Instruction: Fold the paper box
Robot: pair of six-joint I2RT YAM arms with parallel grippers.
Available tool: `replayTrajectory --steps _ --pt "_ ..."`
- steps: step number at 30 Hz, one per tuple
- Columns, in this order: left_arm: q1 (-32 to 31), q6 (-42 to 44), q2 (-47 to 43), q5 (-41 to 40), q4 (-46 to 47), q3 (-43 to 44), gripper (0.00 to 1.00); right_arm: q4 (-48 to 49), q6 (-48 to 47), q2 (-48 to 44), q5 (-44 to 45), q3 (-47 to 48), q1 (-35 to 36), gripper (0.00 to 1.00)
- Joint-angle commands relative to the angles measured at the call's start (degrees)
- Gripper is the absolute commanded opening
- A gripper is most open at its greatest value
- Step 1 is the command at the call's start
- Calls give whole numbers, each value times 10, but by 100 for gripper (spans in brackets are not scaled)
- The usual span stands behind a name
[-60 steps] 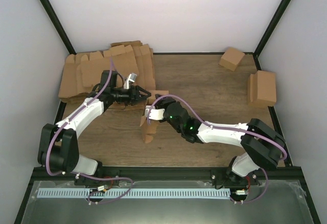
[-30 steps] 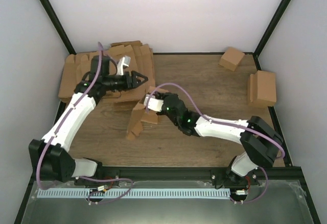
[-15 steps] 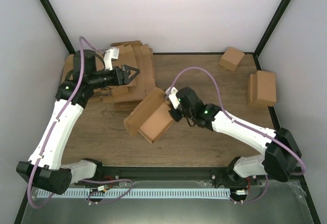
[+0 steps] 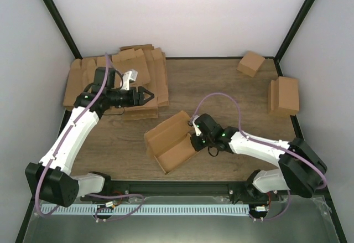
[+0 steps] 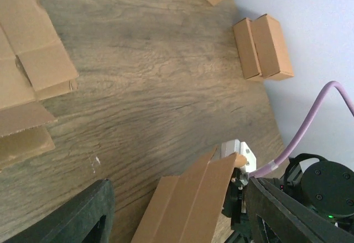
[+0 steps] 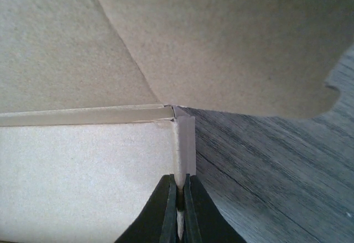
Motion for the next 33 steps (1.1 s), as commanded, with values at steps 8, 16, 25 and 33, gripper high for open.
replayTrajectory --steps 8,16,25,33 --pt "0 20 27 5 19 -16 68 72 60 63 7 -8 -4 11" --pt "-1 22 34 5 22 -17 68 57 40 22 49 -14 -2 29" --pt "-3 21 38 7 25 -15 68 67 37 -9 94 -28 43 37" --pt "-4 25 33 7 18 -13 68 138 88 -86 110 -88 58 52"
